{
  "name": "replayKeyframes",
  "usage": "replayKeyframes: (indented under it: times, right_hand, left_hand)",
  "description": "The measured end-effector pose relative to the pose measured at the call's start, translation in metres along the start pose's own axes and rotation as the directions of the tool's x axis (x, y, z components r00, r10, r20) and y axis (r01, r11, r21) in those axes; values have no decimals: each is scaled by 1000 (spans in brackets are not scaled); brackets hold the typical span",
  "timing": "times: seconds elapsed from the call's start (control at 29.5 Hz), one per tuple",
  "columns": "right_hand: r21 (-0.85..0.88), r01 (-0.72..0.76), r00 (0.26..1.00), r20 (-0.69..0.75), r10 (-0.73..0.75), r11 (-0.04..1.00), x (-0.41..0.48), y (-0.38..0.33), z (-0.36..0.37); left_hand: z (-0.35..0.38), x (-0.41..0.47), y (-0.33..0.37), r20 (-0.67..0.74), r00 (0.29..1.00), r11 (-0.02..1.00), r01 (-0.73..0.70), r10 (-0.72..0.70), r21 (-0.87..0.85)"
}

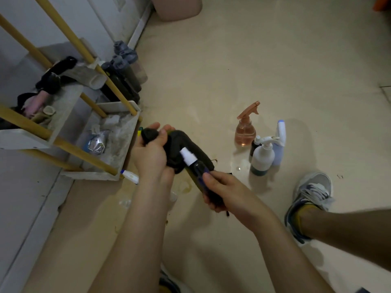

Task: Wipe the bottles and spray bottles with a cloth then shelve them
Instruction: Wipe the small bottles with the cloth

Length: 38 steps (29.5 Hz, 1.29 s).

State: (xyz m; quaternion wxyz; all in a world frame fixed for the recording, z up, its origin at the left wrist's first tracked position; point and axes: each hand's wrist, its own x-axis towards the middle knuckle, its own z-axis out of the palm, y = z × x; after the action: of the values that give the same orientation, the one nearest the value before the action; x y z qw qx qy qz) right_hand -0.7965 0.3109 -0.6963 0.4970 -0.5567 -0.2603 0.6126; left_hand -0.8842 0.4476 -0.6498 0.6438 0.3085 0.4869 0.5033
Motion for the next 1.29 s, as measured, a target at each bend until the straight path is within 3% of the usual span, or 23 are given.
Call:
replayKeyframes:
  times: [0.1, 0.24, 0.34, 0.41, 0.54, 0.61, 0.75, 0.85, 0.98, 1.12, 1.29]
  right_hand:
    - [147, 22, 992, -127, -3, 989, 3, 3, -13]
    - [191, 76, 983, -177, -42, 979, 19, 0, -25]
    - [136, 67, 983, -180, -42, 988, 35, 0, -36]
    - [117, 28, 990, -138, -12, 993, 43, 0, -44]
    - [236, -102, 992, -46, 116, 966, 59, 9, -62]
    - [318, -137, 988, -30, 155, 938, 67, 16, -67]
    - [469, -97, 950, -219, 222, 878, 85, 29, -71]
    - [508, -108, 846, -404, 347, 855, 98, 49, -79]
    - [465, -194, 744, -504, 439, 864, 104, 79, -90]
    - [434, -253, 712, -522, 470, 865, 115, 103, -100]
    - [336, -322, 771, -449, 451, 885, 130, 115, -107]
  left_hand:
    - [2, 16, 10, 102, 995, 1000, -18, 20, -24]
    - [4, 14, -10, 251, 965, 983, 29, -75, 180]
    - [9, 5, -39, 408, 889, 852, -38, -210, 522]
    - [10, 7, -58, 469, 838, 767, -100, -278, 633]
    - [1, 27, -74, 398, 800, 811, 178, -448, 557]
    - [-3, 37, -79, 381, 777, 791, 232, -500, 566]
    - [3, 55, -99, 336, 872, 748, 51, -357, 661]
    - [18, 67, -123, 365, 915, 737, -125, -173, 664]
    - [41, 84, -167, 466, 884, 538, -377, -34, 754]
    - [64, 105, -220, 557, 830, 288, -525, -35, 801]
    - [83, 122, -272, 565, 810, 97, -557, -157, 825]
